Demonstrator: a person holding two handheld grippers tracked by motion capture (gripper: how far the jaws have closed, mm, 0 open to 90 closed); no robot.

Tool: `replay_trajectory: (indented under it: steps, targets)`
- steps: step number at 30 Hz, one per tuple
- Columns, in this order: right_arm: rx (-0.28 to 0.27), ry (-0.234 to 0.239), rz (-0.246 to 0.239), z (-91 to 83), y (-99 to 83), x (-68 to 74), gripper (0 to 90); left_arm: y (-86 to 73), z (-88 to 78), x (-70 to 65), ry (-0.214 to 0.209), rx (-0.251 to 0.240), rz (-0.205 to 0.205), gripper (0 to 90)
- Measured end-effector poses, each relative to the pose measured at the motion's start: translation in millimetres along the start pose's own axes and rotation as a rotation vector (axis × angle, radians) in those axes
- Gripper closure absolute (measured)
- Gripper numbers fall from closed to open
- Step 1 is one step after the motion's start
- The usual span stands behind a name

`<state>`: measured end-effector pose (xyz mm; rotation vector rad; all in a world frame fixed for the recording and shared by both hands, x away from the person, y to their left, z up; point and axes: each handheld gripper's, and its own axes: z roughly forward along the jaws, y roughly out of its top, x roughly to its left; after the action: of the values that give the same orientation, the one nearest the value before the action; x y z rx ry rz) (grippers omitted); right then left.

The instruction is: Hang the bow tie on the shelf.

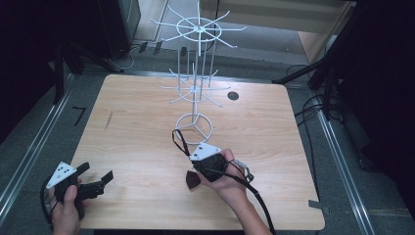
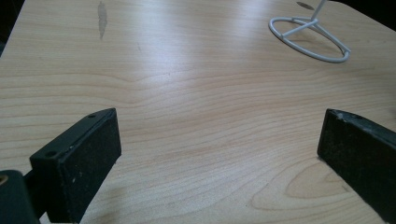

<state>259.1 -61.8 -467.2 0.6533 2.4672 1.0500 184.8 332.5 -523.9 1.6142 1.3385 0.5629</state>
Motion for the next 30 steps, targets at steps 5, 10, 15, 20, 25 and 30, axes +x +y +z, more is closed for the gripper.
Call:
replay_trajectory:
  steps: [5,10,15,20,25,30]
  targets:
    - [-0.059,-0.035,0.0,-8.9,1.9,0.7,90.0,0.0,0.0,0.0,0.0,0.0,0.0,0.2]
    - [-0.122,-0.081,-0.003,-17.7,3.9,1.7,90.0,0.0,0.0,0.1,-0.001,0.0,-0.001,0.2]
    - [-0.18,-0.122,0.0,-26.1,5.1,1.8,90.0,0.0,0.0,0.0,0.0,-0.001,-0.002,0.2]
    - [-0.221,-0.148,0.001,-33.7,6.8,2.1,90.0,0.0,0.1,-0.2,0.001,-0.001,-0.004,0.2]
    - [-0.257,-0.18,-0.003,-42.0,7.5,2.3,90.0,0.0,0.0,0.1,0.0,0.0,-0.001,0.2]
    - [-0.295,-0.208,-0.002,-53.6,9.9,1.3,90.0,0.1,-0.1,0.1,0.001,0.002,-0.001,0.2]
